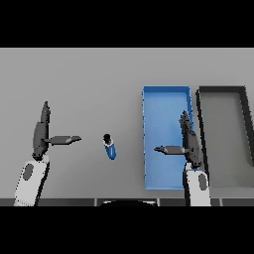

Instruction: Pick up the blue pipe and place it into the blue bin.

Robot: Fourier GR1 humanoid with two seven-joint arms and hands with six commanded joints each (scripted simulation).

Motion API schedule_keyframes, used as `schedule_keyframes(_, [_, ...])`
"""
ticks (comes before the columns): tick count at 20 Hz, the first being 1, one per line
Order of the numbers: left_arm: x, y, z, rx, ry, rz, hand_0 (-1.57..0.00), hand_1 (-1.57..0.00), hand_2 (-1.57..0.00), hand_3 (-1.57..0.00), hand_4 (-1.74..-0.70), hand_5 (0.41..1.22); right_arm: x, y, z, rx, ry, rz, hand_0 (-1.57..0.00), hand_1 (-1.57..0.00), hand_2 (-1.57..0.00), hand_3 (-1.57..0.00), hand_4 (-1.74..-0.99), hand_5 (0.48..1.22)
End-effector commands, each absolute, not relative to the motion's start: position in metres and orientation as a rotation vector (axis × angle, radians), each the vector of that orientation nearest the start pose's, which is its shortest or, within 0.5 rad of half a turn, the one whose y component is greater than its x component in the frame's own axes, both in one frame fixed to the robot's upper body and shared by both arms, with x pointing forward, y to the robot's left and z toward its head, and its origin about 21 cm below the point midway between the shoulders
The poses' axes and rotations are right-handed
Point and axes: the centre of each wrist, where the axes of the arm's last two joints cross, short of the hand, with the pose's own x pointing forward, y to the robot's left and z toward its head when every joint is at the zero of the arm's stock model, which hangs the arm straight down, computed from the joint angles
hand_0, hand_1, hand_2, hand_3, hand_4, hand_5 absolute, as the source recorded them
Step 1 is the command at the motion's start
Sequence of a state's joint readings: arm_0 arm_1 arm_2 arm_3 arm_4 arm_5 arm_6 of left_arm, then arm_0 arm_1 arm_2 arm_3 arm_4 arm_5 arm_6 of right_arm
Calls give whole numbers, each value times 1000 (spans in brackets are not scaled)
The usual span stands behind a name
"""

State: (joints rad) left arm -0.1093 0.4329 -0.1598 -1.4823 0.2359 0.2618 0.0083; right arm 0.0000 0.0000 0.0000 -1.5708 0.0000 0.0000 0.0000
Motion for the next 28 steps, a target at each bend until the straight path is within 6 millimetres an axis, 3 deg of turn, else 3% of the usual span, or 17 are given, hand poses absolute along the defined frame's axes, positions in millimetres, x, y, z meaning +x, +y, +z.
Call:
schedule_keyframes(1, [273,291,27,250,-1554,-86,1,1,1,1,-1186,605,248,-228,-3,-1,-1571,-1,1,1,1,1,-1254,598])
schedule_keyframes(6, [271,290,28,247,-1571,-92,1,1,1,1,-1186,605,246,-229,-2,2,-1576,-2,1,1,1,1,-1254,598])
schedule_keyframes(7, [265,303,28,166,-1570,-225,1,1,1,1,-1186,605,236,-243,-1,-66,-1602,130,1,1,1,1,-1254,598])
schedule_keyframes(9, [259,324,27,101,-1531,-351,1,1,1,1,-1190,604,225,-247,3,-111,-1625,267,1,1,1,1,-1251,597])
schedule_keyframes(16, [249,330,31,-30,-1527,-551,1,1,1,1,-1164,598,219,-244,8,-120,-1601,336,1,1,1,1,-1227,594])
schedule_keyframes(19, [242,318,30,-129,-1458,-654,1,1,1,1,-1187,573,220,-244,7,-114,-1602,347,1,1,1,1,-1232,604])
schedule_keyframes(24, [234,280,34,-248,-1431,-765,1,1,1,1,-1204,517,225,-247,8,-90,-1624,351,1,1,1,1,-1273,636])
schedule_keyframes(28, [233,253,21,-282,-1382,-820,1,1,1,1,-1206,488,223,-244,8,-89,-1626,359,1,1,1,1,-1296,651])
